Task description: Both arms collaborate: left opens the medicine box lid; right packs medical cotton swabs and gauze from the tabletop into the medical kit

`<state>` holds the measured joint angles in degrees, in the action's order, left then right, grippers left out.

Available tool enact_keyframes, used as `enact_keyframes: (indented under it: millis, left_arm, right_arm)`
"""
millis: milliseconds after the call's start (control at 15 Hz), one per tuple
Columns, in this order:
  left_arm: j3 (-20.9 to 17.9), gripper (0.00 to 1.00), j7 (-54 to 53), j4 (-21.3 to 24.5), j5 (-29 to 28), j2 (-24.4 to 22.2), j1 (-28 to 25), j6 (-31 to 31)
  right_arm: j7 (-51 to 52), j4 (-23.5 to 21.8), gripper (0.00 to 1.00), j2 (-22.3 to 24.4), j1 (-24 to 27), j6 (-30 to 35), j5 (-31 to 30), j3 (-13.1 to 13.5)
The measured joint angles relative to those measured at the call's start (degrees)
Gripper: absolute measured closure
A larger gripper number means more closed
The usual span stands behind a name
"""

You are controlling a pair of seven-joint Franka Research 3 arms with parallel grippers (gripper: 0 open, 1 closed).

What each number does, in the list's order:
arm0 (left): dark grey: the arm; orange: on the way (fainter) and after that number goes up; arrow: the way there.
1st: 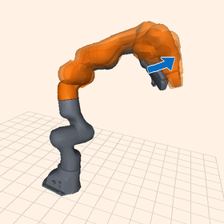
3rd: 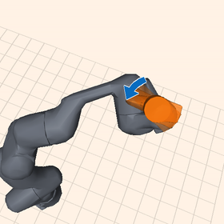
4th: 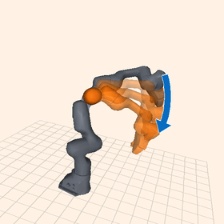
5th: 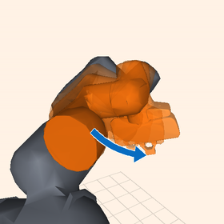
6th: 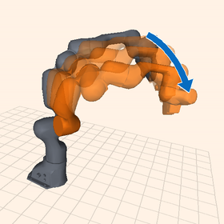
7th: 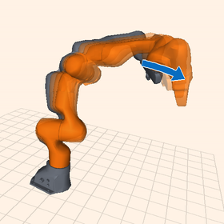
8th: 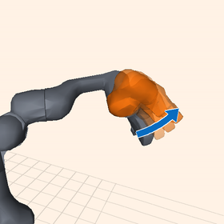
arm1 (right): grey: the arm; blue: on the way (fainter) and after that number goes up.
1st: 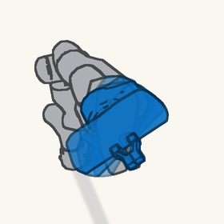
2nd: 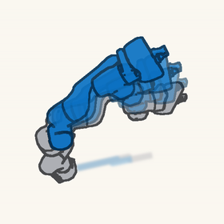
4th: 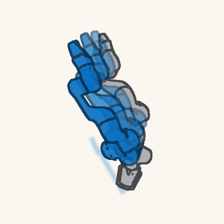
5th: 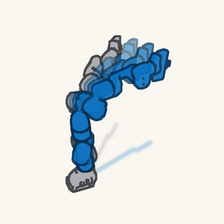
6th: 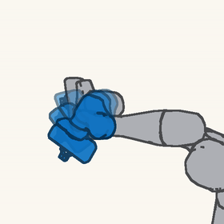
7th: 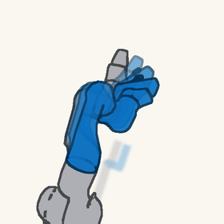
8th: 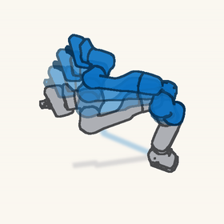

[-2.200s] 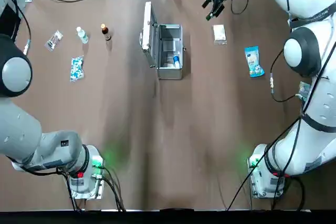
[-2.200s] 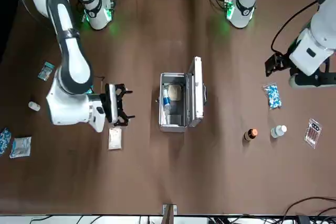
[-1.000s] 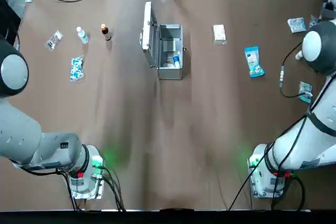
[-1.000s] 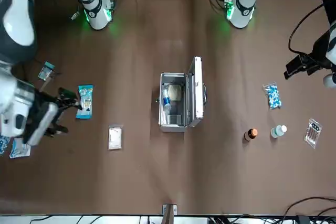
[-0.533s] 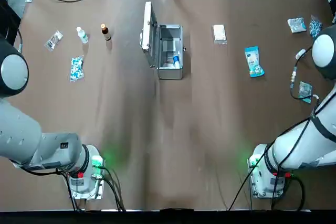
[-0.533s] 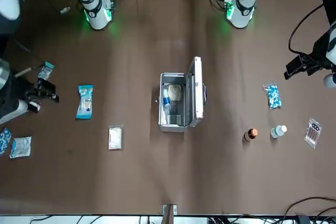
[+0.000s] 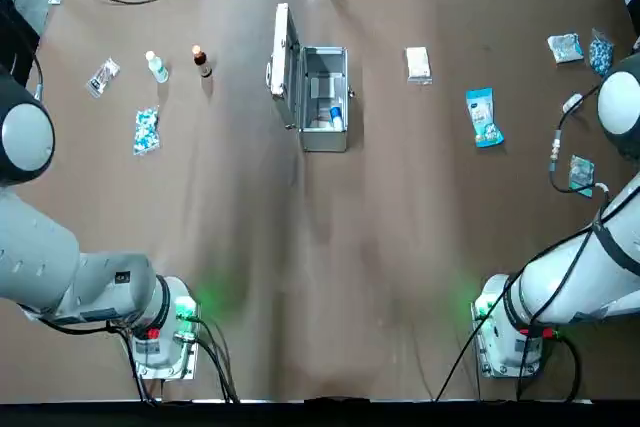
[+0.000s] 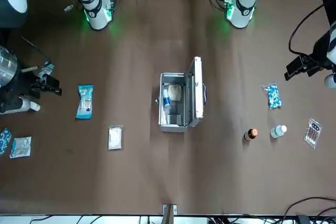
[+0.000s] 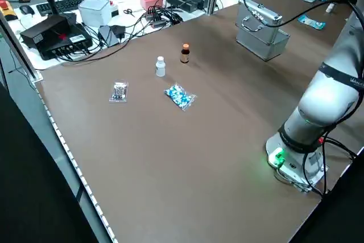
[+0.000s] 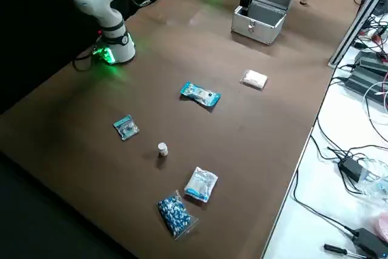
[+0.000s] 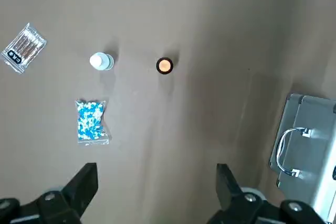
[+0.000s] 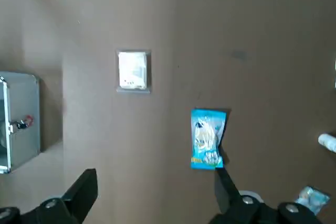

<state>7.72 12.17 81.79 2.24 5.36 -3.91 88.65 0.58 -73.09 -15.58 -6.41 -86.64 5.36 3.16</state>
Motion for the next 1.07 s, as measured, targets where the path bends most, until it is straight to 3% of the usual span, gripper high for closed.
enact_keyframes:
  millis: [333,400,533,667,1067]
  left_arm:
    - [0.0,0.00,0.0,0.0,0.0,0.0,0.0,0.0]
    - [0.0,0.00,0.0,0.0,0.0,0.0,0.0,0.0]
    - [0.1,0.00,0.0,0.0,0.0,0.0,0.2,0.0]
    - [0.1,0.00,0.0,0.0,0.0,0.0,0.2,0.0]
    - [0.1,0.00,0.0,0.2,0.0,0.2,0.2,0.7]
  right_arm:
    - [-0.5,-1.7,0.01,0.5,-0.9,1.2,-2.5,-0.2]
    - [-0.8,-3.1,0.01,1.0,-1.5,0.2,-3.4,-0.3]
    - [-2.2,-10.9,0.01,5.0,-3.0,-6.9,-4.8,-0.5]
    - [-3.8,-13.6,0.01,7.7,-3.0,-8.7,-4.8,-0.4]
    - [-4.8,-11.9,0.01,11.1,0.8,-3.6,-4.8,0.2]
